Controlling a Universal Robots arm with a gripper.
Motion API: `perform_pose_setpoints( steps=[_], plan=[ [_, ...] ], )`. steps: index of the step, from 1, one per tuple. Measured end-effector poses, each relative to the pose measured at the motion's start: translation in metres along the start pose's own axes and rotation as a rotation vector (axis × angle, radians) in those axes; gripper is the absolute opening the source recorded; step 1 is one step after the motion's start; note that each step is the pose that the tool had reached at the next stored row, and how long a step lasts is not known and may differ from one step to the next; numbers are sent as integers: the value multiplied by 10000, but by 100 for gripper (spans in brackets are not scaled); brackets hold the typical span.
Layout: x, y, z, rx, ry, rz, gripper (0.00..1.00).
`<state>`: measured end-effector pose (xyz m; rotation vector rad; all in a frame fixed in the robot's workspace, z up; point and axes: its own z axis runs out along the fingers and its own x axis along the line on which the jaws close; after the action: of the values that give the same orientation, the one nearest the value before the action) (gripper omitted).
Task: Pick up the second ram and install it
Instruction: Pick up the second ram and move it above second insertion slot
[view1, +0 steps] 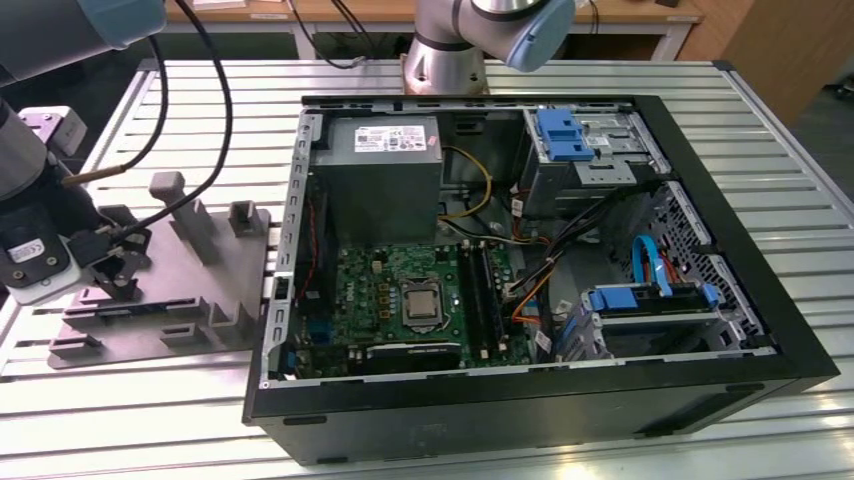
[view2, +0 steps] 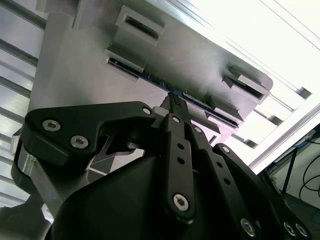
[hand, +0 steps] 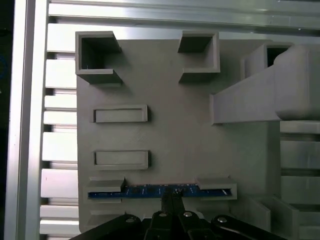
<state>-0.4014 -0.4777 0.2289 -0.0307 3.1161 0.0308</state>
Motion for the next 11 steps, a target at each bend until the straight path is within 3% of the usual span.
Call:
perform_pose_setpoints(
  steps=[11],
  plan=[
    [0,0,0,-30,24,-1193,11]
  ],
)
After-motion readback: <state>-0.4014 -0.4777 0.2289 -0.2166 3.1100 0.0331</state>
